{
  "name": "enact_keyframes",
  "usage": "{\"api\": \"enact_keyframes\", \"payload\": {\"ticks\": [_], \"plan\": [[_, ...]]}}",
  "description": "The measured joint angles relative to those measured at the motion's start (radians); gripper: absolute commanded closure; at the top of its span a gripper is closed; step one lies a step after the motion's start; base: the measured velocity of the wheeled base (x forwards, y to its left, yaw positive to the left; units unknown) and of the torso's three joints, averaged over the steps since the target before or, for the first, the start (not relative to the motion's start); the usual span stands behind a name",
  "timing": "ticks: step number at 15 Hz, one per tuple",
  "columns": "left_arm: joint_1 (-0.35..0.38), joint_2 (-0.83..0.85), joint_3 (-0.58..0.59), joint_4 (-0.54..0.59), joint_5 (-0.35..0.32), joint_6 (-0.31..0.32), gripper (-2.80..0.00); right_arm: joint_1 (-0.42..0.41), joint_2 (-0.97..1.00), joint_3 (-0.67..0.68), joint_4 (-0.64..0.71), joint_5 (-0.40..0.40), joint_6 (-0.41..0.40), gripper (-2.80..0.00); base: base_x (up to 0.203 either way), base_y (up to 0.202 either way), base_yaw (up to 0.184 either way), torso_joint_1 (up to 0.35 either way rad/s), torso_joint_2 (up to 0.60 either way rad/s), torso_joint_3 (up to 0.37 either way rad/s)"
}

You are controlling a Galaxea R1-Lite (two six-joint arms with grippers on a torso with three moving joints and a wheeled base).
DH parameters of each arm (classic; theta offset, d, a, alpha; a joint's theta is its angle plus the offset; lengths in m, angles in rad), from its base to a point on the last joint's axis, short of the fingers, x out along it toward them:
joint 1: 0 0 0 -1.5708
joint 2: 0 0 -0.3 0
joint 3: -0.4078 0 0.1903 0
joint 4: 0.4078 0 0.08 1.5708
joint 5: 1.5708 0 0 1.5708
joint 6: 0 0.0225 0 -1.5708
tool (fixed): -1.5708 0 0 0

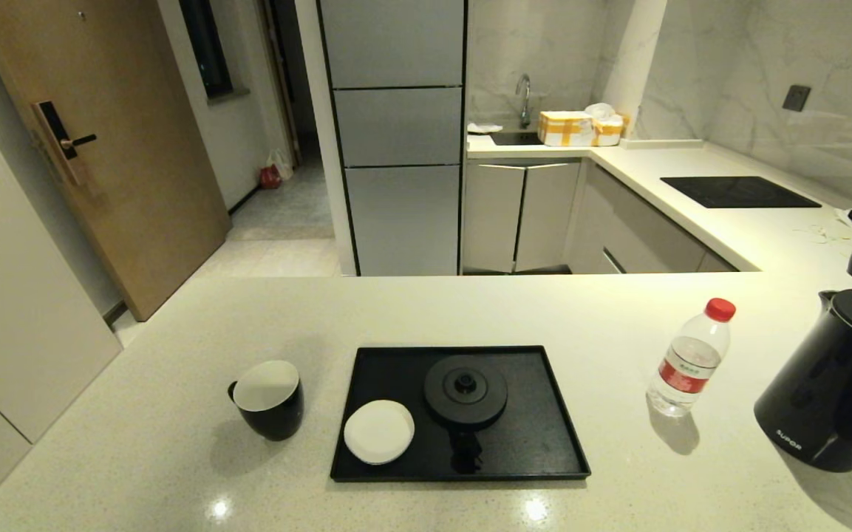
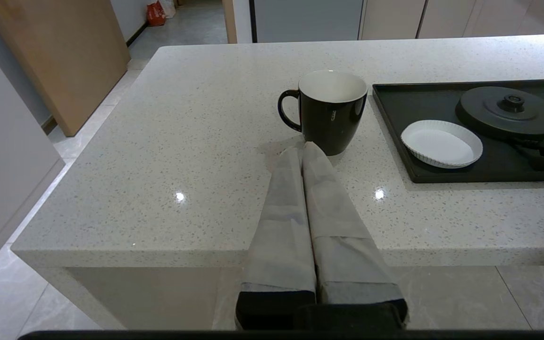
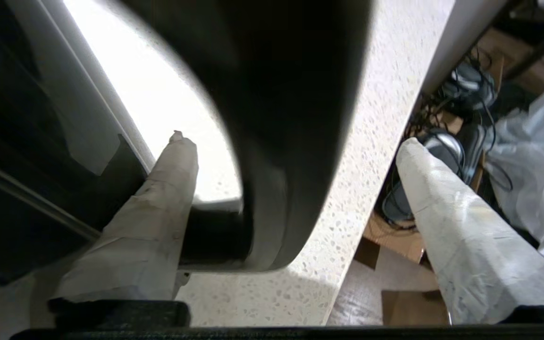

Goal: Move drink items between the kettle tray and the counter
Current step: Place it on the right

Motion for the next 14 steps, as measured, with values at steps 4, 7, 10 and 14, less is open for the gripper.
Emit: {"api": "enact_keyframes", "payload": {"ticks": [4,7,10,14], "plan": [[0.000,0.000,0.000,0.000,0.000,0.000,0.00,0.010,-0.015,0.017,-0.001,-0.017,-0.009,-2.80,0.000,0.000,0.000,0.000,0.00,0.000],[0.000,0.000,0.000,0.000,0.000,0.000,0.00,0.035,-0.018,0.030,-0.001,-0.079,-0.022,-2.80,0.000,0.000,0.000,0.000,0.00,0.000],[0.000,0.000,0.000,0.000,0.000,0.000,0.00,0.081,-0.029,0.035,-0.001,-0.168,-0.036,-2.80,0.000,0.000,0.000,0.000,0.00,0.000],[0.000,0.000,0.000,0.000,0.000,0.001,0.00,0.136,-0.031,0.036,0.000,-0.262,-0.057,-2.80,0.000,0.000,0.000,0.000,0.00,0.000]]}}
